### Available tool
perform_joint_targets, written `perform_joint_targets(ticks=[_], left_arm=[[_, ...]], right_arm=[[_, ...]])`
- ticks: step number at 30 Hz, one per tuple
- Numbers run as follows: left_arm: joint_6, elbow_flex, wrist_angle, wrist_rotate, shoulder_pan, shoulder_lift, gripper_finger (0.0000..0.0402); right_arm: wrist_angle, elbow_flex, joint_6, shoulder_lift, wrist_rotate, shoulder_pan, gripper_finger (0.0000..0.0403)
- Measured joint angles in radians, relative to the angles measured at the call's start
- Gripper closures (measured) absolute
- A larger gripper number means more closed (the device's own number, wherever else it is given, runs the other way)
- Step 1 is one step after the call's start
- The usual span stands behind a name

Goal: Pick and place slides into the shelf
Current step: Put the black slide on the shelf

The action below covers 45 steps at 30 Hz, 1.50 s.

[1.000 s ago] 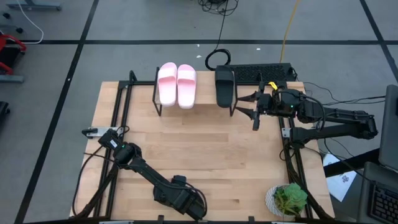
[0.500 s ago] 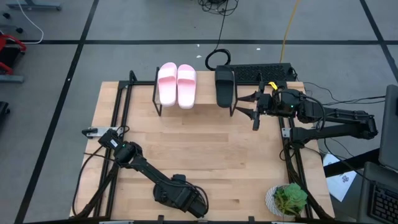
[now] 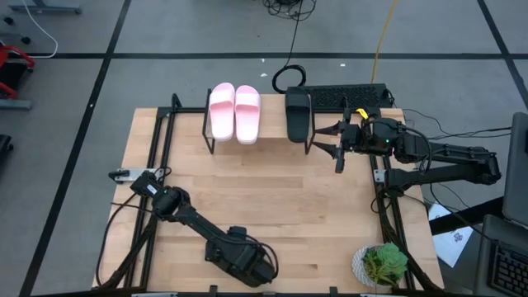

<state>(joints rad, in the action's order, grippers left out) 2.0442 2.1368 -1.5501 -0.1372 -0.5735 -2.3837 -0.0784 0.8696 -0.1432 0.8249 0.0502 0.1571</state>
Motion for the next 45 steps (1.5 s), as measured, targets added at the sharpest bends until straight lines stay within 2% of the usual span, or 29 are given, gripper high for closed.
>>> perform_joint_targets(ticks=[15,27,39,45], left_arm=[[-0.026,0.0,-0.02,-0.004,0.02,0.0,0.0057],[-0.144,0.0,-0.023,0.037,0.021,0.0,0.0193],[-0.182,0.0,-0.022,0.067,0.02,0.0,0.0263],[-0.195,0.0,-0.021,0.068,0.02,0.0,0.0311]], right_arm=[[0.0,0.0,0.0,0.0,0.0,0.0,0.0248],[-0.001,0.0,0.0,0.0,0.0,0.0,0.0248],[-0.002,0.0,0.023,0.0,0.0,0.0,0.0248],[-0.002,0.0,0.023,0.0,0.0,0.0,0.0248]])
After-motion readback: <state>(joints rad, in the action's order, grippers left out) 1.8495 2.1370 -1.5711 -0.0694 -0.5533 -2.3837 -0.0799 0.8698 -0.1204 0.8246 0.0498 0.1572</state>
